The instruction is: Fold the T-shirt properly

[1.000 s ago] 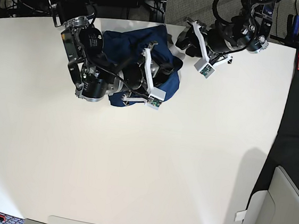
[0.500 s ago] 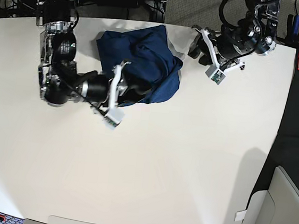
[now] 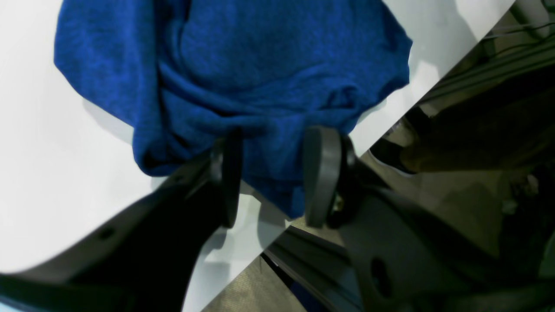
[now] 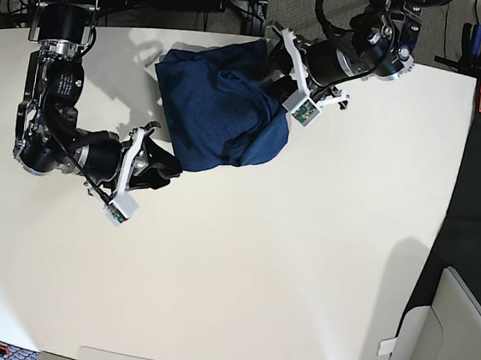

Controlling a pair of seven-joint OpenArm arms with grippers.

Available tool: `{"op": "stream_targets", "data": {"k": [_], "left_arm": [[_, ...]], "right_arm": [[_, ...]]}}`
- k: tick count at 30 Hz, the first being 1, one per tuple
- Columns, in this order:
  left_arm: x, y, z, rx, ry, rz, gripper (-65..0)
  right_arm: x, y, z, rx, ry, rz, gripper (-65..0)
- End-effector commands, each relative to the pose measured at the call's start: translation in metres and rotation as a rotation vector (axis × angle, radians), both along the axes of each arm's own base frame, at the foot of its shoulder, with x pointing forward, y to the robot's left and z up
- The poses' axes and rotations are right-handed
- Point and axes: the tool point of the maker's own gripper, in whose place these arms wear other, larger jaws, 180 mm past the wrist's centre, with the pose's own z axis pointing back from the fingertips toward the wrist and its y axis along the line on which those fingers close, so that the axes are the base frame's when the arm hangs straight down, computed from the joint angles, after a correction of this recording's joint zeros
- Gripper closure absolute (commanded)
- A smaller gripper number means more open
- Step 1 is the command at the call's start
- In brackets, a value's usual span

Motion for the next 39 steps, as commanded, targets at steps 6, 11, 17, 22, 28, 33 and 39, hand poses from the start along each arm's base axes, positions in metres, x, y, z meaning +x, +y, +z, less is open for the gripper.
{"op": "stream_targets", "data": {"k": [6,11,17,22,28,33,39], "left_arm": [[0.002,-0.01,0.013,-0.055,-0.027,0.003,-20.9],[0.007,-0.014,0.025,-0.119,-0.061,0.028,-20.9],[0.018,-0.022,0.044,-0.215,-0.109,0.048,-15.6],[0.017,-0.033,0.048,-0.255,-0.098,0.039,-12.4],[0.018,-0.046,0.036,-0.269,-0.059,0.018,-12.6],[0.021,-0.041,0.005,-0.235,0.018,0.027,-12.6],[0.003,-0.007,-0.018,-0.122,0.054,0.002,-12.4]], "right_arm": [[0.006,0.006,0.005,-0.017,-0.042,-0.001,-17.3],[0.009,0.007,-0.006,-0.092,-0.041,-0.022,-17.2],[0.008,0.022,-0.019,-0.171,-0.038,0.005,-17.1],[0.012,0.028,-0.02,-0.193,-0.046,-0.003,-17.1],[0.019,0.029,-0.012,-0.188,-0.067,-0.006,-17.1],[0.019,0.033,-0.011,-0.178,-0.069,-0.003,-17.1],[0.019,0.035,-0.011,-0.175,-0.069,-0.001,-17.1]]}}
